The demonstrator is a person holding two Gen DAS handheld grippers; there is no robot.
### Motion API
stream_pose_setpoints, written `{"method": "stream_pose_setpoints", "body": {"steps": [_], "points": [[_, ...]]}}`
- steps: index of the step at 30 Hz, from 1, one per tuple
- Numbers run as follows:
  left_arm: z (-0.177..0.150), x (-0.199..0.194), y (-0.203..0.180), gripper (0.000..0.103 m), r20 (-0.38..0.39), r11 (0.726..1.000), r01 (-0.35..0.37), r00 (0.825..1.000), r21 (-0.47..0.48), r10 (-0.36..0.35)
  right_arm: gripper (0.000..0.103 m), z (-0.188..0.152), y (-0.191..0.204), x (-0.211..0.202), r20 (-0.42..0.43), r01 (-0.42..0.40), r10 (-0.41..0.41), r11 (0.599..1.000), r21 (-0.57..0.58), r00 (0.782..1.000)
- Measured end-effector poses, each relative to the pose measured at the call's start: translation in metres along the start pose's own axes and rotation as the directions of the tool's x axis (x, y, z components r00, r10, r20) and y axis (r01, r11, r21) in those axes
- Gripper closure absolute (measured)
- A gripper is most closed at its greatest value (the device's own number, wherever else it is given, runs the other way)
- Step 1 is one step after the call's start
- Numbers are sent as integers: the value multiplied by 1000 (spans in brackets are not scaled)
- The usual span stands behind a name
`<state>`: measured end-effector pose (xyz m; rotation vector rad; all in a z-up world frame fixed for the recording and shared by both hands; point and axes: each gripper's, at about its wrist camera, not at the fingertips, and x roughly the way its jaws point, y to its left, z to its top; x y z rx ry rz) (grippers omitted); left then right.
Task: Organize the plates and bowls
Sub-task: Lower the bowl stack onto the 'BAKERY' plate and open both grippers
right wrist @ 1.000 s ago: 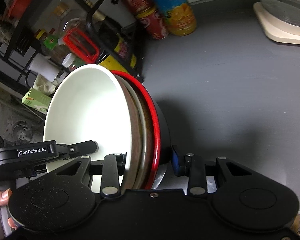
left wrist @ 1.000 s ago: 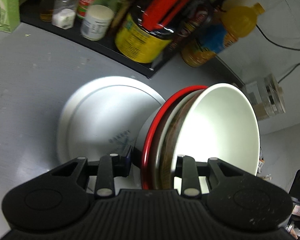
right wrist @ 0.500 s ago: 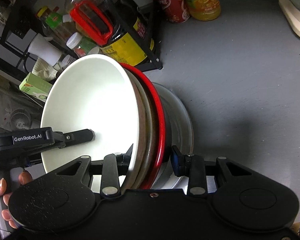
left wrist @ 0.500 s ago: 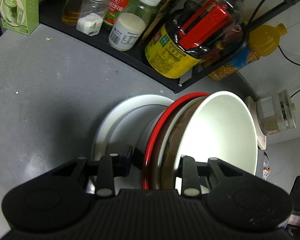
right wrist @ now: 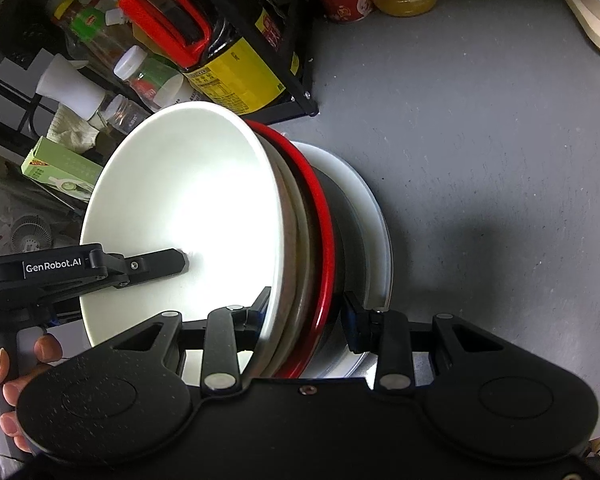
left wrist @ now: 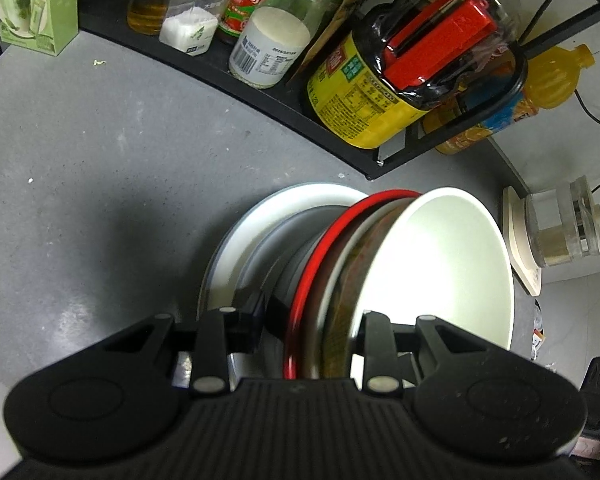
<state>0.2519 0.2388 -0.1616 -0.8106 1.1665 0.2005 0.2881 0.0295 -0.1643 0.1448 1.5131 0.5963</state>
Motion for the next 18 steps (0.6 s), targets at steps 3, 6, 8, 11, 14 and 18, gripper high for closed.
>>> {"method": "stream_pose_setpoints", "body": {"steps": [3,6,8,11,14,18], "points": [[3,2,0,74,-5,1000,4,1000,-8,-4,64,1,1,2,1,1,-1,1000,4,1000],[3,3,0,74,-8,1000,1,1000,-7,-1,58,0,4,4,8,-5,5,1000,-2,1000],[3,4,0,74,-8,1000,1,1000,-1,-1,57,-1,6,4,9,1,-1,1000,-9,1000],[3,1,0,73,-3,1000,8,1000,6,-8,56,-3,6,3,18,3,-3,1000,1,1000],[3,-6,-5,69,24,999,-20,1000,50,19,51,-6,7,-1,42,0,-1,1000,12,999],[3,-15,-10,60,54,994,-35,998,107,29,32,-12,8,-15,112,21,-23,1000,20,993]]}}
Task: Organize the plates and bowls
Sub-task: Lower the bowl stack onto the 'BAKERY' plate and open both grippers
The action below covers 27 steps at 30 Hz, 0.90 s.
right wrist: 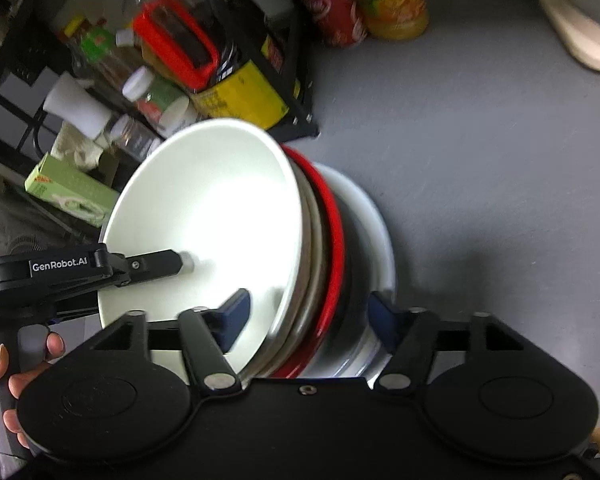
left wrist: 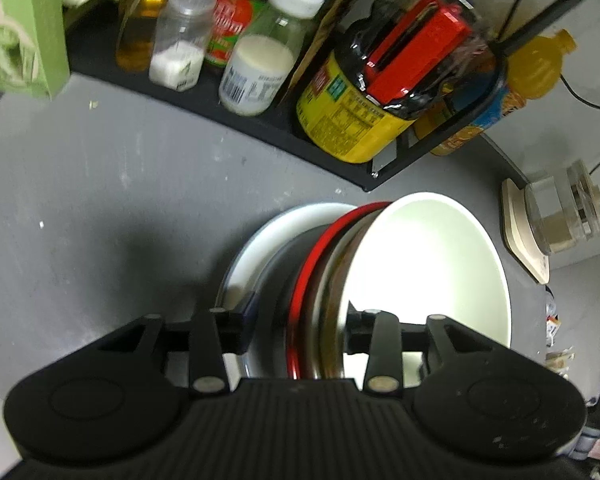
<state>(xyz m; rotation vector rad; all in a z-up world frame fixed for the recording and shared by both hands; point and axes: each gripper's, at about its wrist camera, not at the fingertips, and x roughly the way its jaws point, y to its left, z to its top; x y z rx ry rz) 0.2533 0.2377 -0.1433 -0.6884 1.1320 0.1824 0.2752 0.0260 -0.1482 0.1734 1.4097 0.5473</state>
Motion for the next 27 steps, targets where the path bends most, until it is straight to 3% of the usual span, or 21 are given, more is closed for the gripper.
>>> {"method": "stream_pose_setpoints", "body": {"steps": [5,7,9,27], "points": [[-1,-10,-9,43,33,997,-31,999,72,29,13,-9,-7,-24,80,20,-21,1000,19,997],[-2,-15,-13,36,49,995,-35,998,90,30,0,-12,-11,-33,101,26,-28,999,22,994],[-3,-19,-16,31,59,995,-35,998,95,29,0,-14,-15,-41,118,39,-41,999,23,992],[-43,-76,-82,17,157,987,-21,988,159,-4,0,-23,-50,-126,256,118,-110,993,-18,960]]}}
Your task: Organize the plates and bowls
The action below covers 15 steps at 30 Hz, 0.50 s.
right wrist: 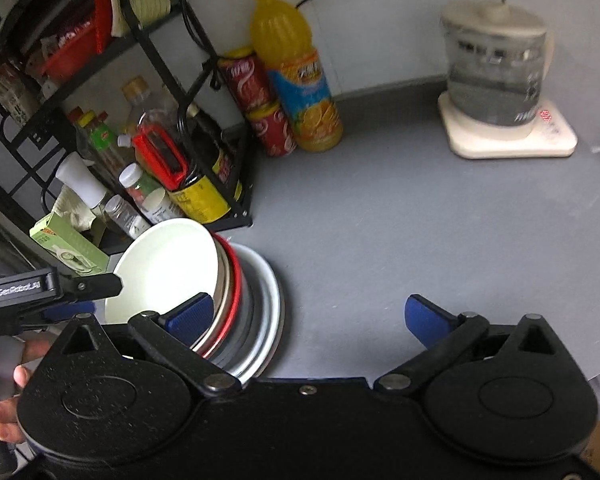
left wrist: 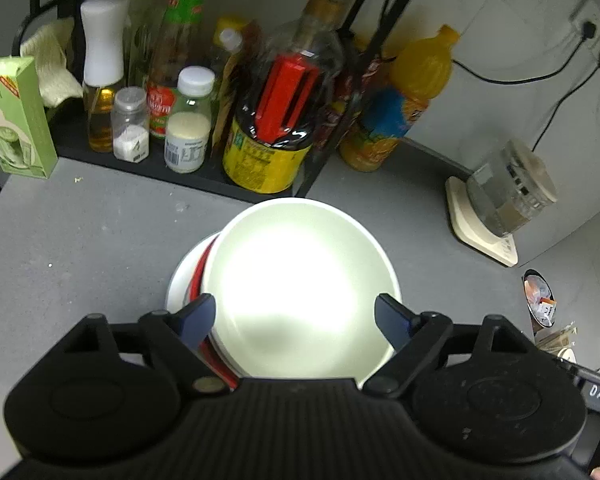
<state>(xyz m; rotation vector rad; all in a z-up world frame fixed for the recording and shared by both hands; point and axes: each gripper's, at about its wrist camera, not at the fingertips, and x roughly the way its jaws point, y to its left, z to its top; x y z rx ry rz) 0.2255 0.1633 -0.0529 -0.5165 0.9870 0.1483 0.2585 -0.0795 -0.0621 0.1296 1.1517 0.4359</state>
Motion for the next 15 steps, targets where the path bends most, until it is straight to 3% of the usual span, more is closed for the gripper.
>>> {"method": "stream_pose_setpoints", "body": {"steps": [10,15], "points": [[-28,-42,-24,16,60,999,10,998,51,-13,0,-11,-6,-38,80,61,-58,997,-38,995],[-34,-61,-29,10,77,995,38,996,91,-45,0,-18,-1,-61,132,84,-79,996,-33,988]]}}
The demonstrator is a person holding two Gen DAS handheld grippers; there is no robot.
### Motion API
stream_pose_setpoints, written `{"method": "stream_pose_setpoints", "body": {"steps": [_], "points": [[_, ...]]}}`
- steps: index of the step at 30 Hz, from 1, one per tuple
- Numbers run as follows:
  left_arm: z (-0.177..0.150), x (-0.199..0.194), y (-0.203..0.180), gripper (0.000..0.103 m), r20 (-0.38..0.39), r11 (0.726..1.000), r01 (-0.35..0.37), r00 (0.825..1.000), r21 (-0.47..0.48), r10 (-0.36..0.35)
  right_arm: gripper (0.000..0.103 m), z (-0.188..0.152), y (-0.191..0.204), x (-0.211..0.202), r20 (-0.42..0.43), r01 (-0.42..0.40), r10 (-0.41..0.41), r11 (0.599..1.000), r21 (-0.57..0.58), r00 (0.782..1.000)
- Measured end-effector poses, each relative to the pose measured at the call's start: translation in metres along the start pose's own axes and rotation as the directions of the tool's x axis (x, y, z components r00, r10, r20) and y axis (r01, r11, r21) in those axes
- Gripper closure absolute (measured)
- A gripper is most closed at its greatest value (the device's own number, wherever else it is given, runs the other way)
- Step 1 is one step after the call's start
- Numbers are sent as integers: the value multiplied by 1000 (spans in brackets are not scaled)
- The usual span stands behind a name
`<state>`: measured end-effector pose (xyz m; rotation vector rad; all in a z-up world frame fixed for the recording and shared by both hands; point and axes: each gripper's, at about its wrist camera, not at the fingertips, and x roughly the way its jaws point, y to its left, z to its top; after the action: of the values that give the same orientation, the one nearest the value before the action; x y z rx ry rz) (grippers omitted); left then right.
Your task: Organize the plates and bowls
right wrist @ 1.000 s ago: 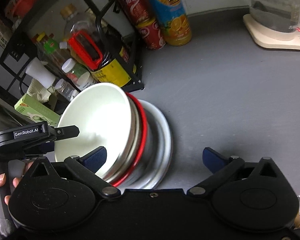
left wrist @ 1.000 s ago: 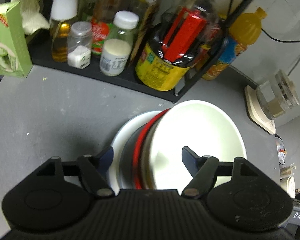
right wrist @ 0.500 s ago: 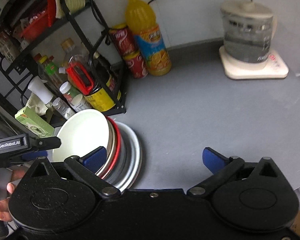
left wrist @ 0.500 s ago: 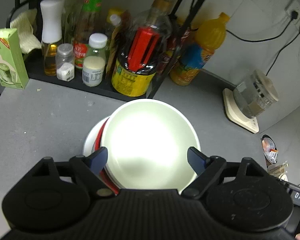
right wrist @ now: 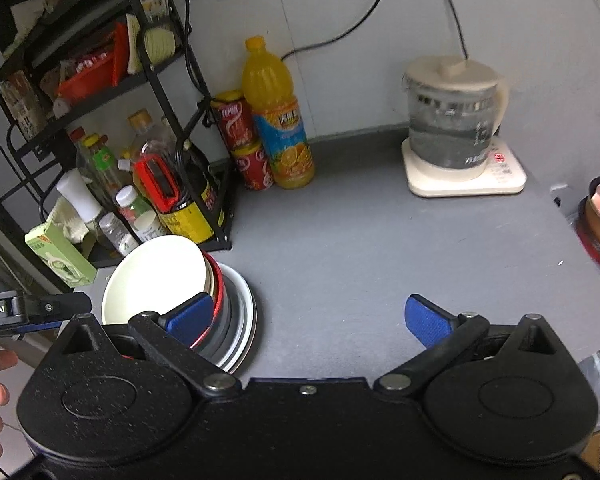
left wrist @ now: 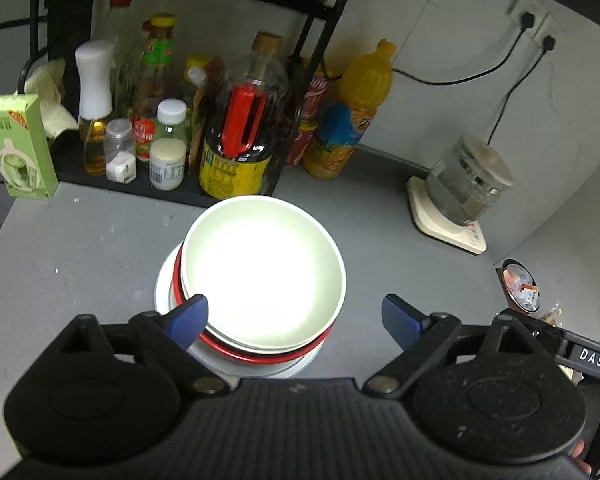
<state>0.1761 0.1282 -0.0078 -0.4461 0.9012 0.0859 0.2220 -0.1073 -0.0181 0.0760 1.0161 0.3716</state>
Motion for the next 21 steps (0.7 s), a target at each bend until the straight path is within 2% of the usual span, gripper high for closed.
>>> {"method": "stream_pose_setpoints", "body": {"steps": [7,11,18,21], "points": [[-2,-30,7,10,54,994,26,998,102,-32,0,-13,14,-28,75,76,-78,997,27,994],[-2,-48,20,10,67,988,31,997,154,-41,0,-27,34,-43,119,153,-158,987,49,980],[-11,-67,43,10,65,973,52,996,225,-68,0,-54,72,-68,172,204,-215,976,79,961],[-16,-75,51,10,65,967,64,994,248,-83,0,-64,85,-75,176,253,-264,964,84,948]]}}
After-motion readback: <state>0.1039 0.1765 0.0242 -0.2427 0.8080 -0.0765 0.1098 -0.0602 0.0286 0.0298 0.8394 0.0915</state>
